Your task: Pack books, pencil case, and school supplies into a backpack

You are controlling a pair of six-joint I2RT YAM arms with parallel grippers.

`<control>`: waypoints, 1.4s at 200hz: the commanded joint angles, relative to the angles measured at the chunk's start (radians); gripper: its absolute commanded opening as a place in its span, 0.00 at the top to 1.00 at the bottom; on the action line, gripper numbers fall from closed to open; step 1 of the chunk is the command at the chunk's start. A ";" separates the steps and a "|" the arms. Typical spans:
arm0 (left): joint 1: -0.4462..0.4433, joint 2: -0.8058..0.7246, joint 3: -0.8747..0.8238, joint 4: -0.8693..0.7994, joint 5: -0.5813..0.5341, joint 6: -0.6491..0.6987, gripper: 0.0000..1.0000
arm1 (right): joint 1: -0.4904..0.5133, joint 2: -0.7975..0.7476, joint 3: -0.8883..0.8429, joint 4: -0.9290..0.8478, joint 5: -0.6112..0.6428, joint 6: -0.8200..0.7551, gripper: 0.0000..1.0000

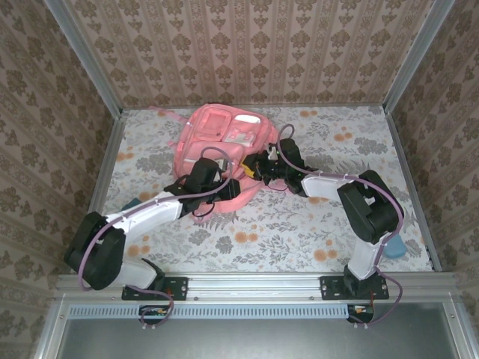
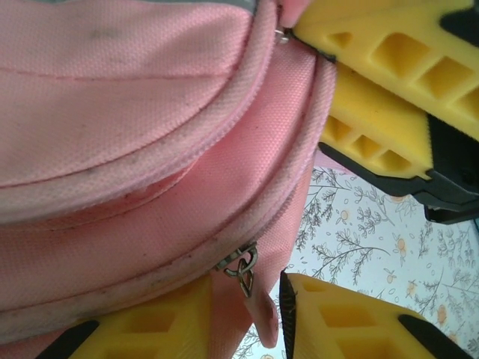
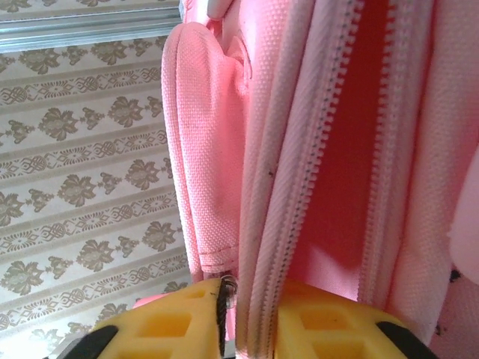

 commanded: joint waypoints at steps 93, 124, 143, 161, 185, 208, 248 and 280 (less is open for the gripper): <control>-0.018 -0.018 -0.012 0.026 -0.115 -0.087 1.00 | 0.014 -0.034 -0.024 0.093 0.038 0.027 0.89; -0.012 -0.087 -0.023 -0.083 -0.160 0.069 1.00 | -0.025 -0.064 -0.047 0.059 0.050 -0.001 0.94; 0.001 -0.124 -0.017 -0.170 -0.178 0.142 1.00 | -0.051 -0.083 -0.057 0.040 0.054 -0.024 0.97; 0.008 -0.139 -0.015 -0.222 -0.200 0.173 1.00 | -0.072 -0.095 -0.066 0.046 0.057 -0.030 0.98; 0.029 -0.143 -0.021 -0.232 -0.218 0.185 1.00 | -0.090 -0.101 -0.070 0.050 0.067 -0.040 0.98; 0.043 -0.144 -0.029 -0.187 -0.180 0.220 1.00 | -0.096 -0.101 -0.076 0.062 0.067 -0.047 0.93; 0.020 -0.118 -0.007 -0.023 0.014 0.267 1.00 | -0.040 -0.122 -0.116 0.064 0.078 -0.026 0.53; -0.012 -0.067 0.035 0.033 0.079 0.288 1.00 | 0.011 -0.105 -0.141 0.121 0.093 0.027 0.48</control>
